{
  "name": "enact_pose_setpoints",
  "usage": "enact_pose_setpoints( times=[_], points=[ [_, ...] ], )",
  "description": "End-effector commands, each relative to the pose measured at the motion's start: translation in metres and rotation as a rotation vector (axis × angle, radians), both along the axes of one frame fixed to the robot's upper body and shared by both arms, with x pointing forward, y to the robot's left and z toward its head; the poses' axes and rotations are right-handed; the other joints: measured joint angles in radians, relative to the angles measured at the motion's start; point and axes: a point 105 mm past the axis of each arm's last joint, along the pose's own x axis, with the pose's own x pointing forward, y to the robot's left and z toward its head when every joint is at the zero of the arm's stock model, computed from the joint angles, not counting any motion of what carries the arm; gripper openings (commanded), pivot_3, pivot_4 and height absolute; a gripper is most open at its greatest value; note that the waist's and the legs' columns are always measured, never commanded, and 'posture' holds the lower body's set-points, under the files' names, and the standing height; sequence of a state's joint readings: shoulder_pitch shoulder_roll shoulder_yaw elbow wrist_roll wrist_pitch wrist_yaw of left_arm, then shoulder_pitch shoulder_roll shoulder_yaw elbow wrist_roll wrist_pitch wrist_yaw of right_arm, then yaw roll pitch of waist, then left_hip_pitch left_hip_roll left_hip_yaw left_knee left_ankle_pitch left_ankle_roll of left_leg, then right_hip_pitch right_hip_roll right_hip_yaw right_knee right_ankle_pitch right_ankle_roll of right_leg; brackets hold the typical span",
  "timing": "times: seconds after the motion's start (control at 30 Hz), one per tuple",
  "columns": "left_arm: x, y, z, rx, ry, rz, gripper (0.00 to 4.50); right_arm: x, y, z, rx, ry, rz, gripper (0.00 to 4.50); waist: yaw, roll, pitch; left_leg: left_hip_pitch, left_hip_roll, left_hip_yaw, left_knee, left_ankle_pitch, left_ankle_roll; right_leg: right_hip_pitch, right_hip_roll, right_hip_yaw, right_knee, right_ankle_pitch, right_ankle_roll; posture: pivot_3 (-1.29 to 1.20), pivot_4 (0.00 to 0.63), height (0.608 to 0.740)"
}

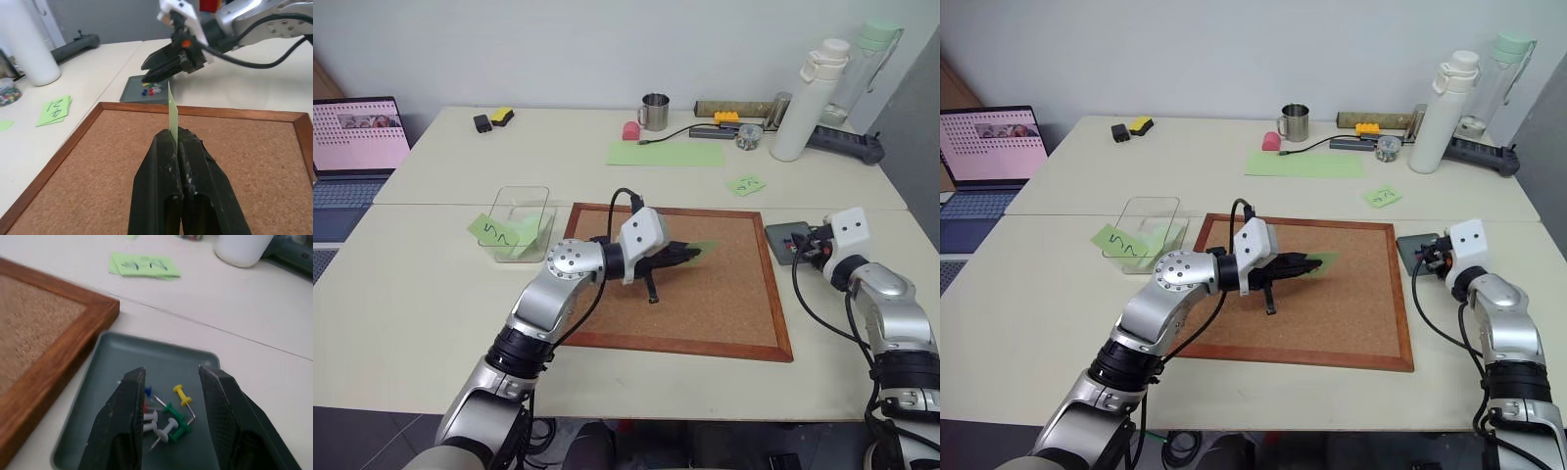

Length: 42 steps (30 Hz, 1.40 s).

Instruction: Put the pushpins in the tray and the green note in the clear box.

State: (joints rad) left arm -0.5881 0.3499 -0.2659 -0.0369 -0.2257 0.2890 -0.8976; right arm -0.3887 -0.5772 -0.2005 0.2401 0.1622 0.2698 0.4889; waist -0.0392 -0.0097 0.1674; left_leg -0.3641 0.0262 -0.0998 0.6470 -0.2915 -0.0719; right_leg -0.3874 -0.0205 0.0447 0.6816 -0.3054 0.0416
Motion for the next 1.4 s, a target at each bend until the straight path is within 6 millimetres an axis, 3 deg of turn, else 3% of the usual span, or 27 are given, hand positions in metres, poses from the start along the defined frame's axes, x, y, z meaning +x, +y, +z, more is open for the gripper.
enact_pose_setpoints(
  times=[0.03,0.23,0.37,0.57,0.8,0.93,1.23,1.33,1.4],
  points=[
    [0.015,0.019,0.03,-0.082,-0.042,0.107,0.0,-0.014,0.017,0.049,0.042,-0.136,0.156,1.78,0.001,0.0,0.0,0.0,0.0,0.0,0.0,0.0,0.0,0.0,0.0,0.0,0.0,0.0,0.0,0.0,0.15,0.74],
    [0.039,0.085,0.057,-0.16,-0.071,0.457,0.0,-0.048,0.075,0.084,0.174,-0.11,0.521,1.78,-0.005,0.0,0.0,0.0,0.001,-0.002,0.0,-0.001,0.001,0.0,0.001,-0.001,0.0,0.0,0.0,0.0,0.15,0.74],
    [0.042,0.155,0.075,-0.341,-0.082,0.82,0.0,-0.071,0.129,0.107,0.234,-0.116,0.766,1.78,-0.009,0.0,0.0,0.0,0.001,-0.002,0.0,-0.001,0.001,0.0,0.0,-0.001,0.0,0.0,0.0,0.0,0.15,0.74],
    [0.043,0.216,0.049,-0.274,-0.069,1.13,0.0,-0.083,0.165,0.113,0.267,-0.081,0.929,1.78,0.008,-0.001,0.001,-0.001,0.0,-0.005,0.0,-0.001,0.001,0.001,0.0,-0.003,-0.001,0.0,0.0,0.0,0.15,0.74],
    [0.053,0.229,0.022,-0.188,-0.011,1.201,0.0,-0.084,0.174,0.11,0.257,-0.059,0.97,1.78,0.015,-0.002,0.001,-0.002,-0.001,-0.005,0.0,0.0,0.0,0.0,-0.001,-0.004,-0.001,0.0,0.0,0.0,0.15,0.74],
    [0.056,0.238,0.017,-0.174,-0.015,1.239,0.0,-0.087,0.175,0.11,0.249,-0.055,0.979,1.78,0.01,-0.002,0.001,-0.001,0.0,-0.005,0.0,0.0,0.0,0.0,-0.001,-0.004,-0.001,0.0,0.0,0.0,0.15,0.74],
    [0.055,0.232,0.019,-0.182,-0.021,1.207,1.7,-0.088,0.169,0.105,0.226,-0.048,0.946,1.79,0.009,-0.002,0.001,-0.001,0.0,-0.005,0.0,0.0,0.0,0.0,-0.001,-0.004,-0.001,0.0,0.0,0.0,0.15,0.74],
    [0.052,0.23,0.026,-0.176,-0.055,1.193,2.3,-0.086,0.166,0.104,0.228,-0.05,0.928,1.79,0.009,-0.002,0.001,-0.001,0.0,-0.005,0.0,0.0,0.0,0.0,-0.001,-0.004,-0.001,0.0,0.0,0.0,0.15,0.74],
    [0.05,0.215,0.037,-0.219,-0.056,1.092,2.68,-0.084,0.162,0.103,0.23,-0.047,0.907,1.79,0.009,-0.002,0.001,-0.001,0.0,-0.005,0.0,0.0,0.0,0.0,-0.001,-0.004,-0.001,0.0,0.0,0.0,0.15,0.74]
  ],
)
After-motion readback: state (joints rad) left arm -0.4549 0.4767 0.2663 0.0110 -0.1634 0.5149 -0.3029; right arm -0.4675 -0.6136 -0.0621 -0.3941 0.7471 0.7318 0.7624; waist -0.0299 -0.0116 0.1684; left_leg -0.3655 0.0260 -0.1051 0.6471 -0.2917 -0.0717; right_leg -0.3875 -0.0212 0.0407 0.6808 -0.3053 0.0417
